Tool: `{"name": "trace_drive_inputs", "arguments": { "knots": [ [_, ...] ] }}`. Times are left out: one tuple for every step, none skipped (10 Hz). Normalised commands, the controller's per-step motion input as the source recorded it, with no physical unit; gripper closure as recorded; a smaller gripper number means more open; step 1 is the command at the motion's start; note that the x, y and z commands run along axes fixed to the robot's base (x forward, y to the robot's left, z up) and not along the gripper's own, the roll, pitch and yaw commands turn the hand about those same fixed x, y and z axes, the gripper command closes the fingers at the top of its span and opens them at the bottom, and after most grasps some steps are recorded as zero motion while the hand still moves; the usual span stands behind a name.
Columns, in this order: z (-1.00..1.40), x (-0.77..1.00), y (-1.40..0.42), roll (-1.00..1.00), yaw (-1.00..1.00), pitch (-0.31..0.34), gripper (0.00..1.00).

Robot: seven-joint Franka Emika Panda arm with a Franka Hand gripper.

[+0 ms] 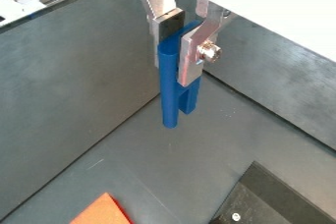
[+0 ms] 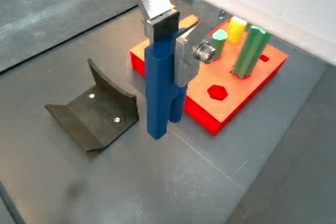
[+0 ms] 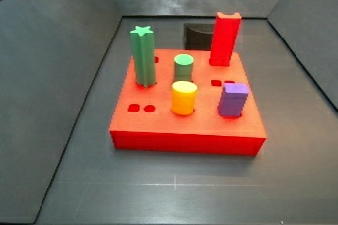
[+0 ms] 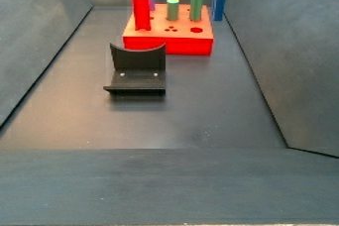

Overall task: Pick up the square-circle object. Move up. Rotate the square-circle object. Move to above the board. Insert the square-circle object.
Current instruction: Rotate the square-circle object.

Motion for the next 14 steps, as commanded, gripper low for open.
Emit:
{"name": "trace_drive_inputs", "arguments": {
  "knots": [
    [-1.00,0.00,0.00,0.04,0.12,-0.008,1.00],
    [-1.00,0.02,0.00,0.04,0.06,-0.030,1.00],
    [-1.00,0.02,0.00,0.04,0.05,-0.035,1.00],
    [-1.00,0.02,0.00,0.04,0.04,-0.040,1.00],
    [-1.00,0.02,0.00,0.05,0.04,-0.043,1.00],
    [-1.00,0.02,0.00,0.05,0.03,-0.044,1.00],
    [-1.00,0.02,0.00,0.05,0.03,-0.044,1.00],
    [-1.00,0.02,0.00,0.05,0.03,-0.048,1.00],
    [-1.00,0.03,0.00,0.05,0.03,-0.047,1.00],
    [-1.00,0.03,0.00,0.05,0.03,-0.043,1.00],
    [-0.95,0.03,0.00,0.06,0.03,-0.046,1.00],
    [-0.80,0.02,0.00,0.06,0.03,-0.047,1.00],
    [-0.60,0.02,0.00,0.06,0.02,-0.048,1.00],
    [-0.46,0.02,0.00,0.06,0.02,-0.043,1.00]
  ]
}}
